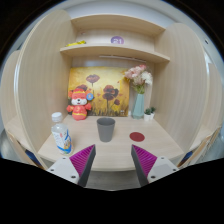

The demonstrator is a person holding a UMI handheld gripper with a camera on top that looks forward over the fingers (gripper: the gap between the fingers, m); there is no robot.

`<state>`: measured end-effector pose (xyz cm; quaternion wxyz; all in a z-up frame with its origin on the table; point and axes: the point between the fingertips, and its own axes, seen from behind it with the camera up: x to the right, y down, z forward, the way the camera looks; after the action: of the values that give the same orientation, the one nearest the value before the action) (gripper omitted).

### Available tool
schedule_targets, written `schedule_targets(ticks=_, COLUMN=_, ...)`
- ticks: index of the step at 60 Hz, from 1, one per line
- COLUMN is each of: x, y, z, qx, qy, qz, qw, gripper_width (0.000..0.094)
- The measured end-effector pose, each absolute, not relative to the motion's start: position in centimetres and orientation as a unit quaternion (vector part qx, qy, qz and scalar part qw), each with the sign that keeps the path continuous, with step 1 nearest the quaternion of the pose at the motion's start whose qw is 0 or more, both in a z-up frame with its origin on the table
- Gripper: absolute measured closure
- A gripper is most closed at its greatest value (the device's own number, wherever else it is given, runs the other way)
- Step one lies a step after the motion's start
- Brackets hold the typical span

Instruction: Pour water

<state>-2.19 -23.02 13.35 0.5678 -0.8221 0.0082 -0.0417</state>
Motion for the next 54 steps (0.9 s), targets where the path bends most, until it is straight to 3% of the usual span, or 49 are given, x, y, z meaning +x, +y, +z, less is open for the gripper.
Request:
schedule_targets(ticks=21, x=-18.7, y=-21.5, z=6.0, qx=-0.84, qy=-0.056, qz=0.035, qw=0.539, gripper_width=0.0202)
schedule_targets(ticks=48, x=-22.7, y=-11.2, z=6.2, qx=-0.812, qy=-0.049, qz=0.035, qw=0.581, gripper_width=0.0213)
schedule_targets(ticks=54, x=-23.3, y=-10.1, z=5.5, qx=-0.805, qy=-0.058, qz=0.038, qw=0.589, gripper_width=0.0299)
